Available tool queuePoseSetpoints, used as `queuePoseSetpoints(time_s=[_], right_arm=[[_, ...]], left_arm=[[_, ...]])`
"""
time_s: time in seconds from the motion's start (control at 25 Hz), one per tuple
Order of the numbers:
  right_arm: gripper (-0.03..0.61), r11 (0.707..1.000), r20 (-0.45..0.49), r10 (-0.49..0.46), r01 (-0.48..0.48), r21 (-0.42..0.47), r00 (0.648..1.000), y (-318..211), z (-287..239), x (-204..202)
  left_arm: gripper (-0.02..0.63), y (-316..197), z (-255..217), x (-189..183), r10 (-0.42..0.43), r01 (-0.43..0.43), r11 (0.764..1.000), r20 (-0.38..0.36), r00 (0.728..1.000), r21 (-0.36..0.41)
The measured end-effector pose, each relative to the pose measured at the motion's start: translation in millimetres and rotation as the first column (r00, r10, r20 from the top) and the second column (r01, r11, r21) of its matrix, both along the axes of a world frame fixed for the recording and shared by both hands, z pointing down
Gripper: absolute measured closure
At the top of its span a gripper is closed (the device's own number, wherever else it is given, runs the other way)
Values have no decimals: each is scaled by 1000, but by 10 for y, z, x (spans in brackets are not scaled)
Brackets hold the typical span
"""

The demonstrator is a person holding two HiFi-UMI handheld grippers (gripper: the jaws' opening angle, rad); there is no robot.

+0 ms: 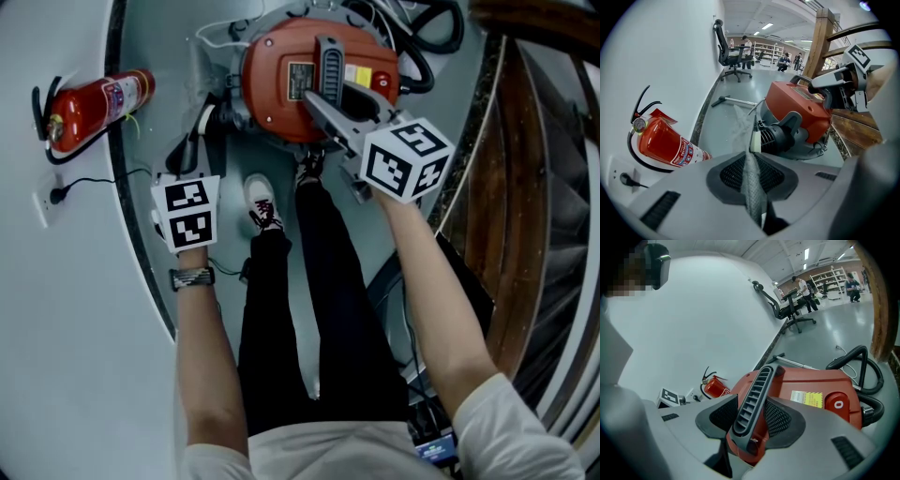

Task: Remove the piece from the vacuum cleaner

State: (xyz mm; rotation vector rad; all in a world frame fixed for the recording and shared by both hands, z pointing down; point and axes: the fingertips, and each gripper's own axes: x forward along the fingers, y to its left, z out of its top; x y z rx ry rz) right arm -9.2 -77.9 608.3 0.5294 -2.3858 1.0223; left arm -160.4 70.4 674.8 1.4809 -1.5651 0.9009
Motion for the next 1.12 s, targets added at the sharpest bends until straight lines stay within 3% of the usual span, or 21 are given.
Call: queuePoseSetpoints(time_s=[0.72,0.92,1.12], right_arm=[[396,1000,1,0,0,5,1000,5,-6,-1],[396,1000,-3,4,-4,19,1000,-1,-6,2],[396,1000,-4,2,-2,19,1000,5,-6,4]], left_arm=[[548,9,-6,-28,-11,11,1000,-42,999,12],[487,-88,-142,-14,-19,28,996,-110,994,79],[483,-279,-278,-75,-15,28,994,-123,992,102]])
